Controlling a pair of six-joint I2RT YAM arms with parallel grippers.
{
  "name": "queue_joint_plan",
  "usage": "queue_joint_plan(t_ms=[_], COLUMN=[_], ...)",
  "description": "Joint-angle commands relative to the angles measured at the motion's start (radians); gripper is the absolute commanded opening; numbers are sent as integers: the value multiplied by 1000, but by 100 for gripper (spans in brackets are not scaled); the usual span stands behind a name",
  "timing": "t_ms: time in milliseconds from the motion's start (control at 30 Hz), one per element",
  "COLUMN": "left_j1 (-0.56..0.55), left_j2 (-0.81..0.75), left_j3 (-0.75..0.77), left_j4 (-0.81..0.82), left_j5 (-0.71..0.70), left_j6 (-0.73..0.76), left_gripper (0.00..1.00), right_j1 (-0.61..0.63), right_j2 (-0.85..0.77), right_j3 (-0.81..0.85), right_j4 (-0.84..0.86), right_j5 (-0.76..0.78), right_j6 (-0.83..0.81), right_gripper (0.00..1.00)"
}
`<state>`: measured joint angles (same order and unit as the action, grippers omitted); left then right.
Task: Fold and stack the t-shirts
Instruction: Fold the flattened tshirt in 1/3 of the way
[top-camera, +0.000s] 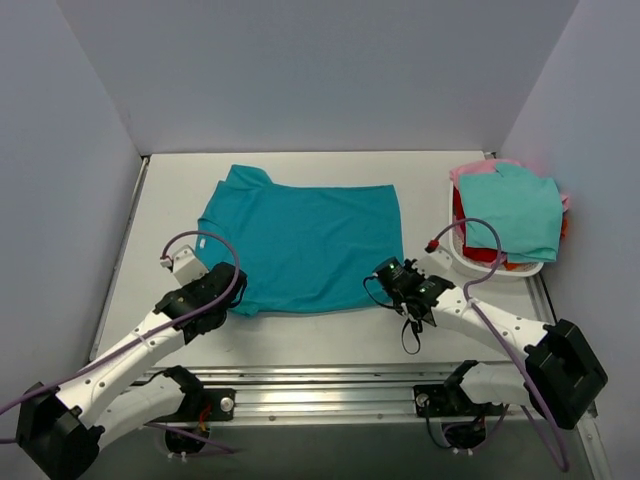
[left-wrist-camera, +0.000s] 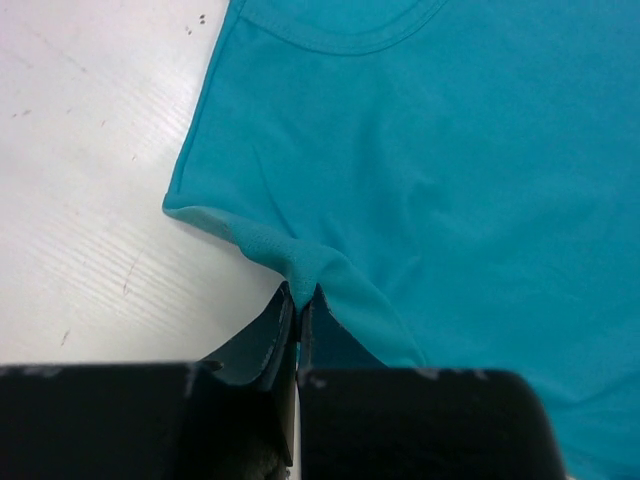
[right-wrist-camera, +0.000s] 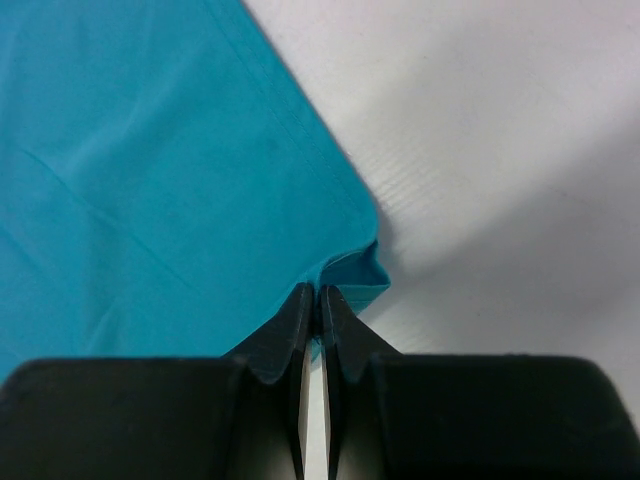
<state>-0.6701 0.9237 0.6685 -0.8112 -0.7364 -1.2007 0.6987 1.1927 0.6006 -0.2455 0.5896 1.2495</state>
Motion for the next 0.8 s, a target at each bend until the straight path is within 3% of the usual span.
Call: queue_joint_plan(t_ms=[0,533,767], left_j1=[35,162,216], left_j2=[44,277,447], left_j3=[65,189,265], left_j4=[142,391,510], left_j5=[22,68,132], left_j6=[118,297,401], left_gripper=[2,2,2], right_j1=[-11,-74,-130], right_j2=[60,312,442], right_j3=[80,369,455], right_j4=[3,-54,-34], right_j5=[108,203,187], right_j6=[-21,-38,-55], right_gripper=[0,0,0])
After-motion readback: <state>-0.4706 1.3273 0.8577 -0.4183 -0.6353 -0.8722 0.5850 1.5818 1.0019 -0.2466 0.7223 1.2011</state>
